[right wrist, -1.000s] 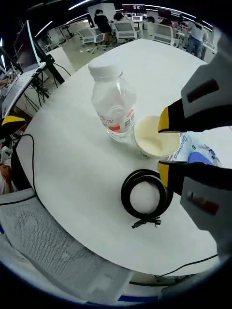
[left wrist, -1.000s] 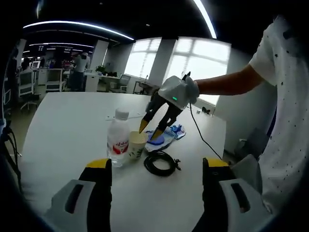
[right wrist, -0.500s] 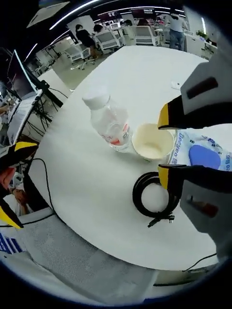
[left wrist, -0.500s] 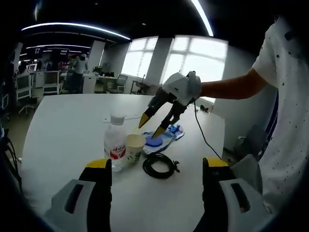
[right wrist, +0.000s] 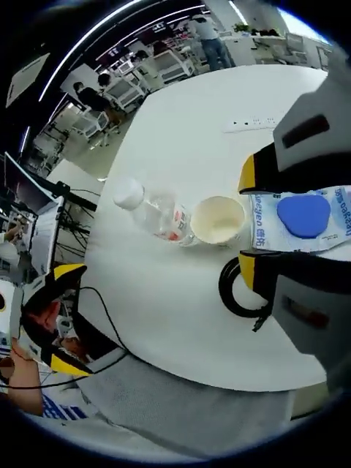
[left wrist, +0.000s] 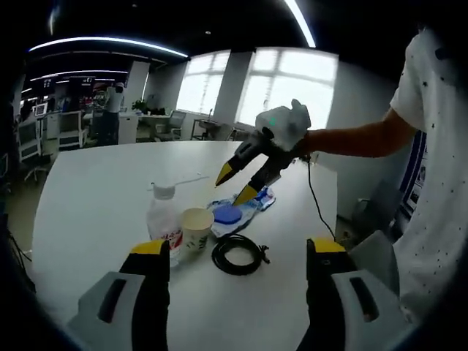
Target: Arrange the tabletop items into an orderly group along one side of the table until the central work area is clear of visible clutter.
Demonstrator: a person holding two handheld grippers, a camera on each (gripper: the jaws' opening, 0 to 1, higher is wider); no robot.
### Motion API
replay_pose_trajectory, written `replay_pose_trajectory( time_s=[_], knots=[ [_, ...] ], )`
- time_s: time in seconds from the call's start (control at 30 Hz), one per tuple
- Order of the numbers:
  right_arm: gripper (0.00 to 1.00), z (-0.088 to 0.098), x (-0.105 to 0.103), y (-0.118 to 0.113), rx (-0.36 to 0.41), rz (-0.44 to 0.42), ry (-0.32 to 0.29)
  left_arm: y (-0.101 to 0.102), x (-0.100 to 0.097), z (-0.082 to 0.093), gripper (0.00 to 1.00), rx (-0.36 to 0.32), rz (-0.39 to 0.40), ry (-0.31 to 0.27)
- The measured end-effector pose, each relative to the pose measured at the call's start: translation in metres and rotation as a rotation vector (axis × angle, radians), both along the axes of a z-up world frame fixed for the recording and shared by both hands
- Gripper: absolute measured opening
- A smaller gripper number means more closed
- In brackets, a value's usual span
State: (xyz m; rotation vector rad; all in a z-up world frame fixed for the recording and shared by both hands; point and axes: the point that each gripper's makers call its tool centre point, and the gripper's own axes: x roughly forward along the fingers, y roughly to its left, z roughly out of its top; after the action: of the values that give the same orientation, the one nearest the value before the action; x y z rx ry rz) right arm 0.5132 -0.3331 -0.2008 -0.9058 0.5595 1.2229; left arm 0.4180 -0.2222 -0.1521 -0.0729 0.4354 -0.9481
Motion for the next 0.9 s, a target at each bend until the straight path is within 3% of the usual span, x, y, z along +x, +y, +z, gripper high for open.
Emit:
replay_pose_trajectory(
  time_s=[0.33,0.57,0.9],
  knots=[
    [0.29,0.006,-0.004,-0.021,0.129,-0.249,0.059,-0.019,0.001,-0.002,0.77,0.016,-0.031,0.006],
    [0.32,0.003,-0.013,-0.030,0.242,-0.430,0.133,-0.031,0.003,-0.004,0.77,0.023,-0.035,0.016],
    [0.33,-0.016,-0.027,-0.044,0.301,-0.607,0.209,-0.044,0.005,-0.010,0.77,0.033,-0.037,0.032]
  ],
)
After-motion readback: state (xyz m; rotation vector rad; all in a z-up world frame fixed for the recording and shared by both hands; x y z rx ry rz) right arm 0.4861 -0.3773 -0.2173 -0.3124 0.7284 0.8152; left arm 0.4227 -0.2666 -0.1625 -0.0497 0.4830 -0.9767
